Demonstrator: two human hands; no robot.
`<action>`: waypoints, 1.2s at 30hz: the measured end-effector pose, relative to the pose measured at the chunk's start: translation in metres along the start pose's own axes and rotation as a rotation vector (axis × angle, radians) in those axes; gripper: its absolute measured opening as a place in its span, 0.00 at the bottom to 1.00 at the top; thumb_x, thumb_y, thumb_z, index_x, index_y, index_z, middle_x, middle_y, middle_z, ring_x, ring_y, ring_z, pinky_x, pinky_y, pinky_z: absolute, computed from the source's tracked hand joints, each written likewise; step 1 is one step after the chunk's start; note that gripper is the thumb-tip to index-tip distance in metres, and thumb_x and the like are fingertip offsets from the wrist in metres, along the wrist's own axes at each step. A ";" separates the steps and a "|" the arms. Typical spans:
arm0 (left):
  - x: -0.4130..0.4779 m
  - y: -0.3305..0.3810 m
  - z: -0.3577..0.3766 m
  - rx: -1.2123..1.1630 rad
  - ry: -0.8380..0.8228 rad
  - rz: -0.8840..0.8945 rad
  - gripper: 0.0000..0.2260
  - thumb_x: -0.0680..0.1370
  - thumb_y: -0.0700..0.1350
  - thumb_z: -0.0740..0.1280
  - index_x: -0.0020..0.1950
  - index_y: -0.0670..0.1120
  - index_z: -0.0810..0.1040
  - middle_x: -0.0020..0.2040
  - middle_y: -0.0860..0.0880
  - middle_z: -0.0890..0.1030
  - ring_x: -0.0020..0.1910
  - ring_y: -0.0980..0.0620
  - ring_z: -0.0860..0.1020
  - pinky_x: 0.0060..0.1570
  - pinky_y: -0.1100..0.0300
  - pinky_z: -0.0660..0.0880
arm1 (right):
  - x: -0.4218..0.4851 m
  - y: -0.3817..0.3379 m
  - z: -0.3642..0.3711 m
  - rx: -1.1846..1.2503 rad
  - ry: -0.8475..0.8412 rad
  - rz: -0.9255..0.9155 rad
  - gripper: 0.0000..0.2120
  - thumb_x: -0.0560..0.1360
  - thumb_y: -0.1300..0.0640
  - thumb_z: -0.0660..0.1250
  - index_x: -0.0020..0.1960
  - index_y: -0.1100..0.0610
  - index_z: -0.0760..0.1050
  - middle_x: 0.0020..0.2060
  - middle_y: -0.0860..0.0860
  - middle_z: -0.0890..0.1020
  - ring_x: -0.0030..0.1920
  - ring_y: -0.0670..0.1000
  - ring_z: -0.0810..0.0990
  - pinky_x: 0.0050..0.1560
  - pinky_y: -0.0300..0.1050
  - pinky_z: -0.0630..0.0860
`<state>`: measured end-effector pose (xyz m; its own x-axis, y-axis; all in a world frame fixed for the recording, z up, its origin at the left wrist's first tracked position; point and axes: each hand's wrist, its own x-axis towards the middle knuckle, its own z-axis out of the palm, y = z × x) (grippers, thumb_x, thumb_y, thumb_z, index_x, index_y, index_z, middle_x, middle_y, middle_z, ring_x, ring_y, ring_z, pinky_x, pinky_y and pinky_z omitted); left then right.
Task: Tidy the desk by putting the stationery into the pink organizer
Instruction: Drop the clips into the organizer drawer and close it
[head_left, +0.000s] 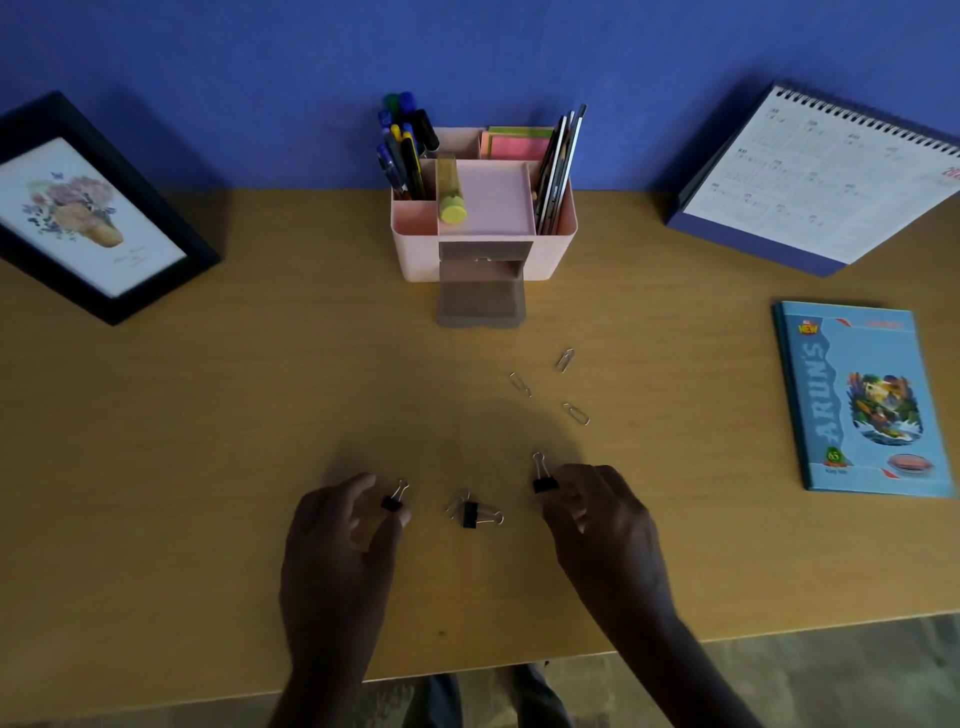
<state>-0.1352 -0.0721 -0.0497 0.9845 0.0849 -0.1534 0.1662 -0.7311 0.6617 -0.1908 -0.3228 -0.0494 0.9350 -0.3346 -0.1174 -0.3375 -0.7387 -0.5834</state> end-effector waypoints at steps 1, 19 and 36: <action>-0.001 -0.003 0.002 0.002 -0.001 0.010 0.20 0.73 0.47 0.82 0.64 0.51 0.83 0.58 0.53 0.80 0.48 0.52 0.81 0.45 0.53 0.78 | -0.002 0.000 0.005 -0.018 0.002 0.008 0.15 0.78 0.52 0.75 0.63 0.52 0.79 0.56 0.48 0.83 0.49 0.49 0.84 0.41 0.48 0.85; 0.003 -0.019 0.017 0.007 0.006 0.100 0.13 0.77 0.45 0.78 0.59 0.55 0.85 0.55 0.58 0.82 0.54 0.47 0.82 0.50 0.45 0.82 | 0.027 -0.014 0.004 0.033 0.079 -0.102 0.11 0.77 0.60 0.75 0.60 0.56 0.82 0.55 0.51 0.83 0.49 0.51 0.83 0.45 0.50 0.84; 0.003 -0.019 0.011 -0.024 0.027 0.191 0.09 0.75 0.40 0.79 0.52 0.51 0.87 0.51 0.56 0.84 0.50 0.52 0.82 0.45 0.46 0.83 | 0.223 -0.091 -0.004 -0.356 0.071 -0.226 0.08 0.78 0.58 0.72 0.56 0.55 0.86 0.48 0.53 0.89 0.46 0.55 0.88 0.45 0.51 0.87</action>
<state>-0.1363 -0.0653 -0.0713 0.9994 -0.0357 -0.0039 -0.0230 -0.7192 0.6945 0.0484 -0.3324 -0.0190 0.9843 -0.1711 0.0443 -0.1528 -0.9500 -0.2725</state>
